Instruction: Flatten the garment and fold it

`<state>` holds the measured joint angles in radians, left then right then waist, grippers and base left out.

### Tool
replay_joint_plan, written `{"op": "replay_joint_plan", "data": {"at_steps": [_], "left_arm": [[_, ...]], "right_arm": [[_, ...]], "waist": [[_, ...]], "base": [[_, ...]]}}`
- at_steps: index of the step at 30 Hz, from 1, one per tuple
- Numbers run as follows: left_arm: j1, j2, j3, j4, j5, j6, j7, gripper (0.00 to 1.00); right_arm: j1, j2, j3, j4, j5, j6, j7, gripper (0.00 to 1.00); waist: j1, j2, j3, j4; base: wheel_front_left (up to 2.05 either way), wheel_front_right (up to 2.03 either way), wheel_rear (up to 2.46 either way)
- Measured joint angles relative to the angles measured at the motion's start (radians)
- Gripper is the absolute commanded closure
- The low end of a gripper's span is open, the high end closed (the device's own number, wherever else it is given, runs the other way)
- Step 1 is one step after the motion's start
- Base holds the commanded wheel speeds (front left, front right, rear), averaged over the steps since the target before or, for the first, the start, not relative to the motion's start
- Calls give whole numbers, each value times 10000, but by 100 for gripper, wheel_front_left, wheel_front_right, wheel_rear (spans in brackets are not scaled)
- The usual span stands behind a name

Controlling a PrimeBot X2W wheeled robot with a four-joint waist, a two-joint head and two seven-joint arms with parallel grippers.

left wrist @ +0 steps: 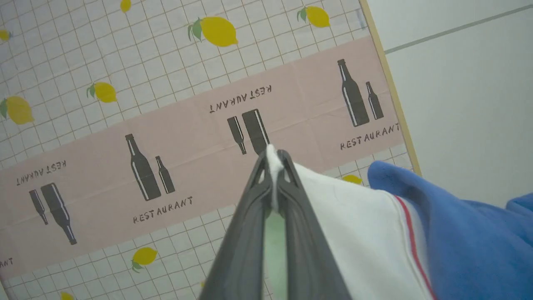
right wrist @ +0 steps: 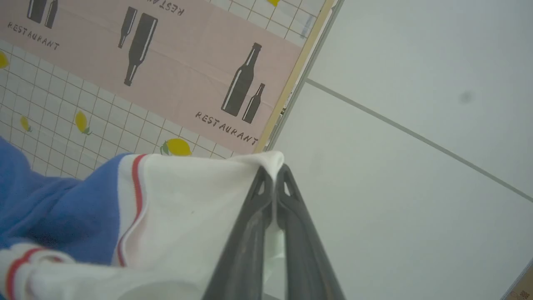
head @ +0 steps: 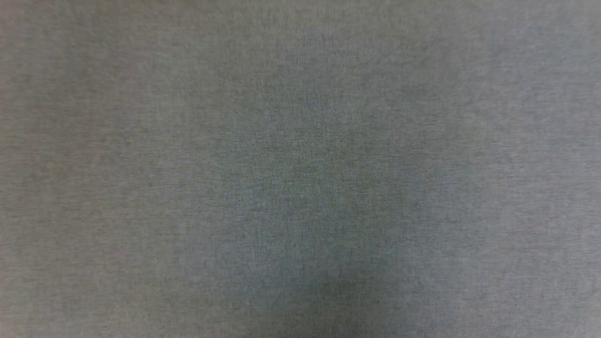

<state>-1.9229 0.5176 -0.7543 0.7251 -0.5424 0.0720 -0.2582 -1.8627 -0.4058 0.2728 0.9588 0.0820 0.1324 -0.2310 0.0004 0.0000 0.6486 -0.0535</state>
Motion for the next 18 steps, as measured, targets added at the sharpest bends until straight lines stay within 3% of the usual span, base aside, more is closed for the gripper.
{"op": "replay_joint_plan", "data": {"at_steps": [9,13,18], "left_arm": [[2365,-245,1237,-395,355,-382,2,100],[3844,-255,1950,-928,681,-631,0,100],[6397,-244,2698,-1689,966,-865,0,100]], "right_arm": [[1323,685,-56,449,-295,0,-222,100],[2475,922,288,-69,-119,0,-247,100],[4512,740,934,-867,357,0,-247,100]], "waist": [[-1,0,1240,-27],[-2,0,1089,-35],[-2,0,530,-45]], "base": [[0,0,0],[0,0,0],[0,0,0]]}}
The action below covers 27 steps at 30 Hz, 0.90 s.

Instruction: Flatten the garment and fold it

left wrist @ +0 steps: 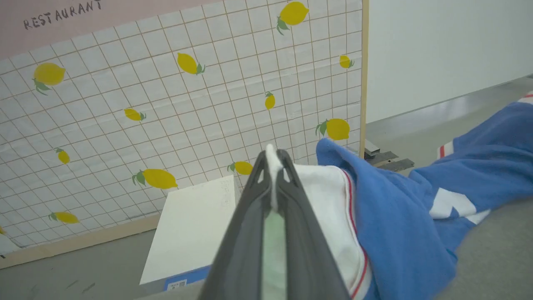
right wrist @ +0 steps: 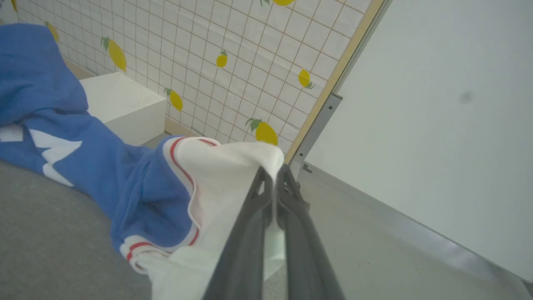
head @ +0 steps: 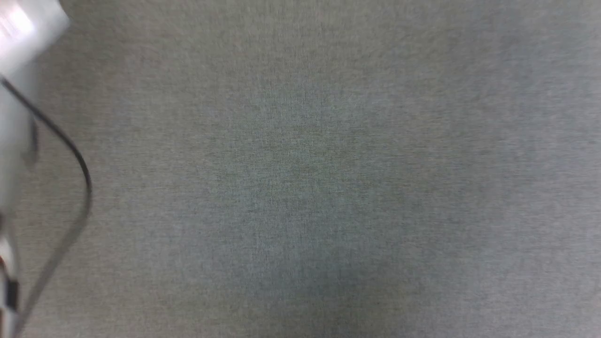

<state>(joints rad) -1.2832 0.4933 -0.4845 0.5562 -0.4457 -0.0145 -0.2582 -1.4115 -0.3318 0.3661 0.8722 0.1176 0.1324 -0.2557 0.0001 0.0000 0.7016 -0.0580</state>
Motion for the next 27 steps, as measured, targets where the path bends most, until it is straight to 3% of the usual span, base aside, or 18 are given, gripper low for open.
{"op": "replay_joint_plan", "data": {"at_steps": [7,8,16,22,27], "left_arm": [[4202,-29,1204,-1386,295,-113,0,100],[5877,-59,1662,-1883,387,-146,0,100],[9388,-395,2368,-2638,631,-182,0,100],[11560,-890,2844,-3129,830,-50,0,100],[13225,-947,3501,-3576,823,15,0,100]], "right_arm": [[3309,-719,807,-1639,1064,0,-2,100],[4668,-1093,1009,-2228,1484,0,-2,100],[8140,-1858,1402,-3229,2347,0,0,100],[10722,-2033,953,-3994,2729,0,2,100],[12789,-2031,-151,-4732,2813,0,73,100]], "waist": [[-2,0,-1224,8],[-3,0,-1807,8],[-3,0,-3464,38],[-3,0,-4676,90],[-3,0,-5623,135]], "base": [[0,0,0],[0,0,0],[0,0,0],[0,0,0],[0,0,0]]}}
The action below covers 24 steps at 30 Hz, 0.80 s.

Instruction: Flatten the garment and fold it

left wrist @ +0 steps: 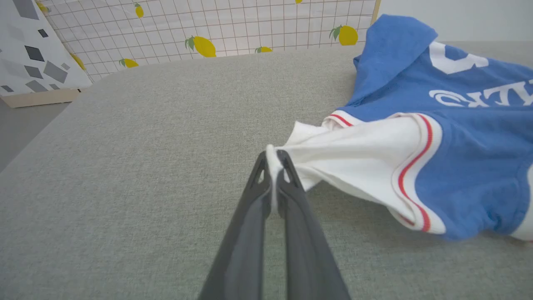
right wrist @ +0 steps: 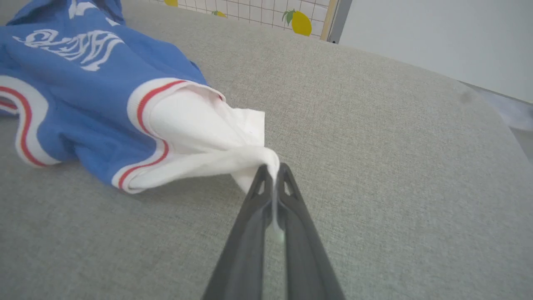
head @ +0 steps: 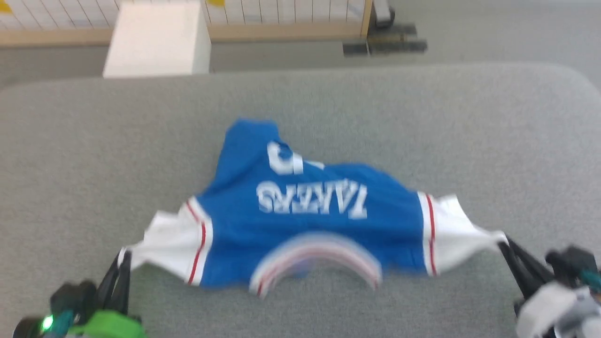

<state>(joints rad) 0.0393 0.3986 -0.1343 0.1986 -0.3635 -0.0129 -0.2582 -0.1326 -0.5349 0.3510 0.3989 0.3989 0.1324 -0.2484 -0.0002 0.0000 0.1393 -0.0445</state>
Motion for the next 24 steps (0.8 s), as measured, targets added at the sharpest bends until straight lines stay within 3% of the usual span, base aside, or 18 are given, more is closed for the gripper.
{"op": "replay_joint_plan", "data": {"at_steps": [7,13,18,24], "left_arm": [[1519,-336,606,-665,-12,140,0,100],[1798,-571,836,-761,69,40,0,100],[1019,-596,982,-1103,414,-144,2,100],[-1230,-719,1216,-1684,892,-401,0,100]], "right_arm": [[2186,311,-1120,-1557,-71,0,579,100],[2868,556,-1812,-2782,-523,0,1016,100],[2554,531,-2499,-3816,-915,0,1206,100],[1178,362,-3279,-4936,-1045,0,1457,100]], "waist": [[0,0,-1056,119],[0,0,-1571,288],[0,0,-1692,426],[1,0,-1626,493]], "base": [[0,0,0],[0,0,0],[0,0,0],[0,0,0]]}}
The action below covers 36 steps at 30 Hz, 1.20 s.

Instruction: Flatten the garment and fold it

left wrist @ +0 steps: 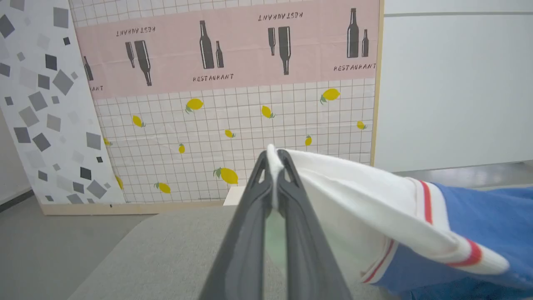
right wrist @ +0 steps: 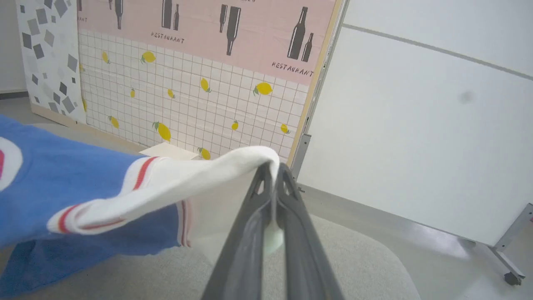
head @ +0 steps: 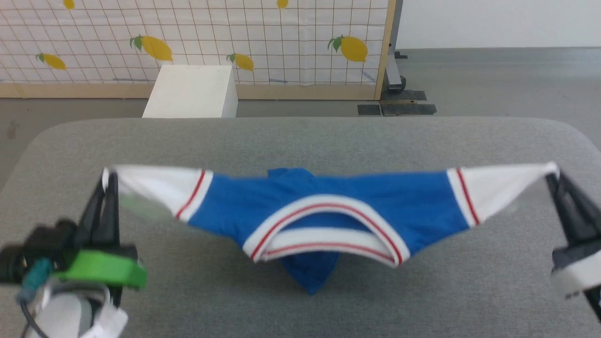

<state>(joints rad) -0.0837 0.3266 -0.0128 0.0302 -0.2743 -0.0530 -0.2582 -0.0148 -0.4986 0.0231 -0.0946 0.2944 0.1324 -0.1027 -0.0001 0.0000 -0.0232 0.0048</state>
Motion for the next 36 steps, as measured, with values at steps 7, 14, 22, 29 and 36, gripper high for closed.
{"op": "replay_joint_plan", "data": {"at_steps": [7,14,22,29,36], "left_arm": [[-2680,-84,-63,-12,84,-263,0,100],[-5753,42,-437,1020,263,-506,0,100],[-8930,155,-748,2470,550,-617,0,100],[-11618,311,-890,3388,978,-681,-2,100],[-14415,374,-748,4094,1327,-648,-2,100]], "right_arm": [[-2137,-94,44,-316,52,0,320,100],[-5046,36,642,422,-102,0,360,100],[-8341,422,1156,2159,-328,0,497,100],[-11409,809,1066,3776,-474,0,502,100],[-14202,727,951,5187,-1260,0,311,100]], "waist": [[0,0,307,-43],[1,0,980,-157],[1,0,1966,-271],[2,0,3158,-353],[3,0,4512,-336]], "base": [[0,0,0],[0,0,0],[0,0,0],[0,0,0],[0,0,0]]}}
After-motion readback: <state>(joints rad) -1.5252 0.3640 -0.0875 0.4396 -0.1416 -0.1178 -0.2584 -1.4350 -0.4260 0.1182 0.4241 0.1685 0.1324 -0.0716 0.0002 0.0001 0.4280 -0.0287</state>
